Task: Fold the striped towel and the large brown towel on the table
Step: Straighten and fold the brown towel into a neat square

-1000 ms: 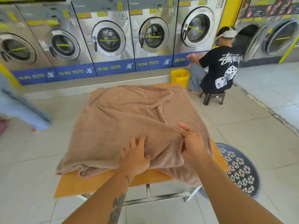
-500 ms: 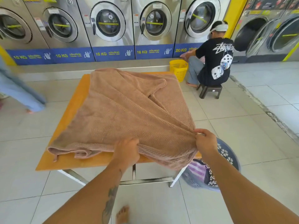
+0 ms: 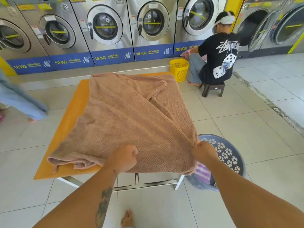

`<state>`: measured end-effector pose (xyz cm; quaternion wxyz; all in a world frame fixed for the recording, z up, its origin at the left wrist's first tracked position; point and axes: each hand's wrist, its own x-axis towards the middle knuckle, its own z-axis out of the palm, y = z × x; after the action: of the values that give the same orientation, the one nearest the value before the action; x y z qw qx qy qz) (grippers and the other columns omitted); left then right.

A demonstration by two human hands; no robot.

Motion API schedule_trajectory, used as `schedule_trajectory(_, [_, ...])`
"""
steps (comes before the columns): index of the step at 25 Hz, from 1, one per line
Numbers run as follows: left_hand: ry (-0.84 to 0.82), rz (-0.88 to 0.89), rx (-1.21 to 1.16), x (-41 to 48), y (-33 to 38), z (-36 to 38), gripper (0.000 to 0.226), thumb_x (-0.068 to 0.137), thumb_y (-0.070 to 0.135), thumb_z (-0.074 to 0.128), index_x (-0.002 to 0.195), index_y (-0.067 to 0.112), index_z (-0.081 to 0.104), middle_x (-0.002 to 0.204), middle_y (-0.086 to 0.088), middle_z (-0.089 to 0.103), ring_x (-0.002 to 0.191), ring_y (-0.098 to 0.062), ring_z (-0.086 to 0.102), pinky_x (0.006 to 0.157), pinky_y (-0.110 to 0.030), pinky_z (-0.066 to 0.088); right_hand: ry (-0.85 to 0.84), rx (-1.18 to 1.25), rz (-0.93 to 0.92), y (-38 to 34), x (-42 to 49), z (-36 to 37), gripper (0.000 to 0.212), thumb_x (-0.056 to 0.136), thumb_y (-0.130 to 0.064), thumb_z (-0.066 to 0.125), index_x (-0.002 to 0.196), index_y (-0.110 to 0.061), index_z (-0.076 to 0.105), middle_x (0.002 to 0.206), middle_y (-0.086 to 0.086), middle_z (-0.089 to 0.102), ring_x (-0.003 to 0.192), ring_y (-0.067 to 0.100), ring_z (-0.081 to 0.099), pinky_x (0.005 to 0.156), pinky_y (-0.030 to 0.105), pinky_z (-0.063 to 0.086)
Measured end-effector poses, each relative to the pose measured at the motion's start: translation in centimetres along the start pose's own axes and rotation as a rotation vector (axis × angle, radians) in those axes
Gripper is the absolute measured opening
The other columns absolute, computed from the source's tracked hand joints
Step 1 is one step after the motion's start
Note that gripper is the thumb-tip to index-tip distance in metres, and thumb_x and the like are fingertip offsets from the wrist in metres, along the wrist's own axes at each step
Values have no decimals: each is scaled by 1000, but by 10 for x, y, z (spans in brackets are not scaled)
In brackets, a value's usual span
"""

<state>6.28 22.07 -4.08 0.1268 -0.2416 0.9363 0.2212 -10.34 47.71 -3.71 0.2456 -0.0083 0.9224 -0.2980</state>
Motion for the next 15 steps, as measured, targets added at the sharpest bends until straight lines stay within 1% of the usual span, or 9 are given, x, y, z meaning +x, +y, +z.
schedule_trajectory(1, [23,11,-23,5,7,-5,29,94,14,48,114,26,65,113,6,64,93,-14,61,89,-37,53,1,1,-24,-6,3,-4,31,85,-24,52,109,-6,60,106,16,66,92,29,61,82,41,55])
schedule_trajectory(3, [53,34,-81,18,27,-21,28,96,14,47,115,25,64,114,6,64,89,-12,62,82,-35,55,2,33,-67,-25,3,-16,24,88,-21,54,108,-9,57,105,12,63,95,29,61,80,38,53])
schedule_trajectory(5, [79,56,-123,32,48,-39,28,97,14,46,116,23,64,110,7,63,75,-9,62,68,-29,53,1,66,-103,-44,13,-27,23,90,-18,53,108,-7,63,104,14,66,93,32,63,81,42,54])
schedule_trajectory(6, [89,61,-147,40,58,-47,28,97,13,46,116,23,64,108,7,63,71,-9,62,63,-28,53,-5,70,-123,-53,19,-31,25,90,-16,52,107,-4,66,102,16,68,92,33,64,82,43,55])
schedule_trajectory(8, [105,69,-200,62,70,-64,29,97,13,45,114,25,64,104,6,64,70,-13,66,64,-33,59,-41,75,-155,-72,35,-36,27,89,-10,50,106,0,68,95,14,68,86,31,64,80,42,55])
schedule_trajectory(9, [107,72,-233,77,74,-72,28,97,13,44,113,26,64,101,6,65,69,-15,66,65,-34,58,-58,87,-162,-83,48,-36,27,88,-8,50,107,0,68,91,12,66,83,29,62,78,40,54])
schedule_trajectory(11, [109,74,-267,109,76,-86,29,98,14,42,112,26,65,100,6,64,76,-19,68,71,-37,59,-91,88,-186,-105,74,-36,27,90,-9,50,109,0,67,87,9,63,81,27,60,76,40,53])
schedule_trajectory(13, [122,82,-280,148,71,-97,28,98,15,43,110,28,65,103,7,61,85,-17,65,78,-39,57,-98,53,-233,-132,100,-33,29,92,-10,48,112,2,66,92,12,65,84,28,62,78,40,53])
schedule_trajectory(15, [131,87,-304,196,64,-108,28,97,14,45,110,29,65,110,8,59,92,-14,62,76,-36,55,-105,14,-268,-161,130,-24,31,94,-11,47,114,4,65,102,18,67,89,29,62,85,43,54])
